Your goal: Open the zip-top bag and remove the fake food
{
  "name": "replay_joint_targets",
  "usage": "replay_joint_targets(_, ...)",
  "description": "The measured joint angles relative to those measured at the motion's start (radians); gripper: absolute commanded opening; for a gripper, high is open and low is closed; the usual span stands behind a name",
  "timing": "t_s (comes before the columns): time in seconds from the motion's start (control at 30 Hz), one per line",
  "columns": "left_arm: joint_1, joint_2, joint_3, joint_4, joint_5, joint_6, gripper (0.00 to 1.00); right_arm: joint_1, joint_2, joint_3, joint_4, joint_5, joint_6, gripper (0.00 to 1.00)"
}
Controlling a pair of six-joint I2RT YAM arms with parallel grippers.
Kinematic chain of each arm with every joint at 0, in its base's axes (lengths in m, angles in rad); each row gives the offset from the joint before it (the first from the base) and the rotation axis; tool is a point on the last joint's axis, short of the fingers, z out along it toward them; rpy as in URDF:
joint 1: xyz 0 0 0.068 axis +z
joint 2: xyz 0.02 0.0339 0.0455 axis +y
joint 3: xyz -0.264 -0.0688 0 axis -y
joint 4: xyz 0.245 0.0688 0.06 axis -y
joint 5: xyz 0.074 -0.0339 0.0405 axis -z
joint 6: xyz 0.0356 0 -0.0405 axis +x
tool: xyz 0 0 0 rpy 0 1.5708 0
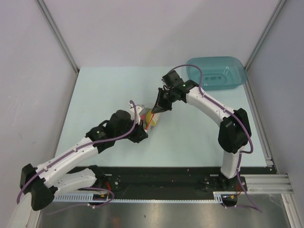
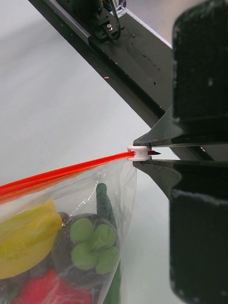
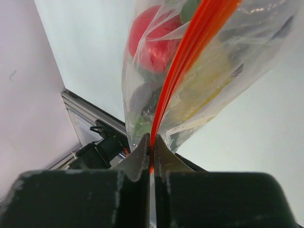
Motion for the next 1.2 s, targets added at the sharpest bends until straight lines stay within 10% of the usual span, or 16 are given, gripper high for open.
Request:
replay_joint_targets(0.17,-0.013,-0.046,-0.021,-0.037,0.011,-0.023,0.65,0.006,0.021,0.023,-0.007,0.013,-0.067,0.02)
replay_joint_targets(0.57,0.05,0.2,0.296,-0.109,0.042,-0.027,0.52,0.018,-0.003,-0.028,0.045,0.05,-0.161,0.88)
replay_joint_targets(0.8,0.065,0.435,0.399,-0.132,0.041,-0.02,0.34,-0.004,-0.06,-0.156,0.086,0.099,-0.153,0.91)
replay_joint_targets(1.0,0.065,0.506,0.442,-0.127,0.069,-0.005,0.56,-0.032,-0.082,-0.187,0.13,0.1,-0.131,0.91)
replay_joint_targets(1.2,0.065,0.507,0.442,-0.09,0.079,-0.018,0.51,-0.035,-0.082,-0.193,0.151,0.092,-0.11,0.91)
